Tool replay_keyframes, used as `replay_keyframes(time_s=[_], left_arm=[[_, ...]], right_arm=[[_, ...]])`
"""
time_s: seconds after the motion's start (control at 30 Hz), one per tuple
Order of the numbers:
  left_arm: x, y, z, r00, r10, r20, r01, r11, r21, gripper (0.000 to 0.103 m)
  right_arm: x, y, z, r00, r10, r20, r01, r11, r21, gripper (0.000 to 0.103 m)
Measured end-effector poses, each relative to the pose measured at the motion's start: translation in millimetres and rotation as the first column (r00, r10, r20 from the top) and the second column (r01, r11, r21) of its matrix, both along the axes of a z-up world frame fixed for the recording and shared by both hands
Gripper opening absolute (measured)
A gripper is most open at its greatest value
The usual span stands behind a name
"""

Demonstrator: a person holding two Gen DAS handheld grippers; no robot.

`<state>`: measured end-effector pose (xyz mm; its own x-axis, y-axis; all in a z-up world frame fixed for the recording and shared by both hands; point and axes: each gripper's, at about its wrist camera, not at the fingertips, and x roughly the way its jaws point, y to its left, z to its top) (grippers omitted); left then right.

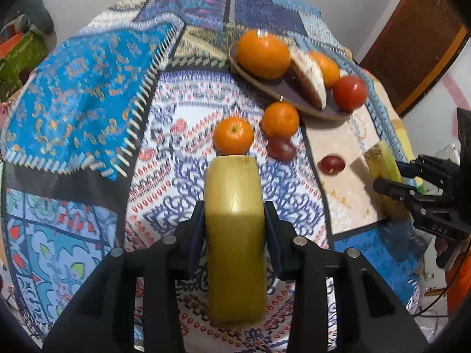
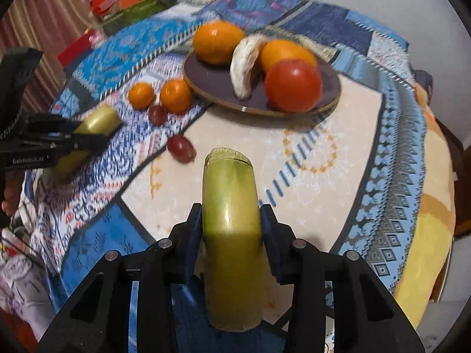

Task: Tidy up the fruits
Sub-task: 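Carry the cylinder and squash upright over the dark plate with both grippers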

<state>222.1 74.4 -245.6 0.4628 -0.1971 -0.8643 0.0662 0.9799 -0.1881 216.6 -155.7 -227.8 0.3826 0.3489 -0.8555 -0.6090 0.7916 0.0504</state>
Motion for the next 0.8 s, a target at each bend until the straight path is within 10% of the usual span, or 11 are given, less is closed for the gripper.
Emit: replay_keyframes(time_s=[0.4, 0.8], left_arm=[[2, -12, 79, 0.979, -0.015, 0.202, 0.020, 0.999, -0.027, 0.037], [56, -44, 86, 0.973, -0.051, 0.226, 0.062, 0.997, -0.044, 0.037]], right_arm=[[5, -24, 61, 0.983, -0.121, 0.139, 0.099, 0.982, 0.158, 0.035], [43, -35, 89, 0.953, -0.188, 0.239, 0.154, 0.976, 0.154, 0.035]])
